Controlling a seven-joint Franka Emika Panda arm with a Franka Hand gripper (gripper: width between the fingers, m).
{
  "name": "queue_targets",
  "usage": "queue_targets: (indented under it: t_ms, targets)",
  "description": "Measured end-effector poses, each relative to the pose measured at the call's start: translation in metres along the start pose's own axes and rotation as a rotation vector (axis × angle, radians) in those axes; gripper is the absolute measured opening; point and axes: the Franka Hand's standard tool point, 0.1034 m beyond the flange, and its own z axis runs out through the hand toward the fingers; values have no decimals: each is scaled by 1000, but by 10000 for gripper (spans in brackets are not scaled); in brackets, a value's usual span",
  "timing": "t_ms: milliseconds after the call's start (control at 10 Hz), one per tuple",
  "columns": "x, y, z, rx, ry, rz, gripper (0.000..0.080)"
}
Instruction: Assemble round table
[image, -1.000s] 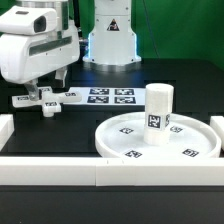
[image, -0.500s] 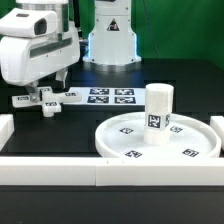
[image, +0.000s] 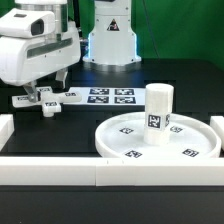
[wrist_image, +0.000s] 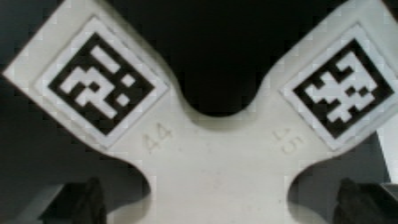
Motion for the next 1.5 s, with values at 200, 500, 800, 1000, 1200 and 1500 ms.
queue_targets:
  t_ms: [200,500,800,1000,1200,1500]
  targets:
    - [0,0,0,0,0,0,649]
    - [2,0,1,1,1,34,649]
    - [-2,-2,6,10,-3,39,649]
    - [-3,-3,8,14,-4,39,649]
    - [-3,-5,10,20,-5,39,649]
    - [-6,-6,16,28,-8,35,638]
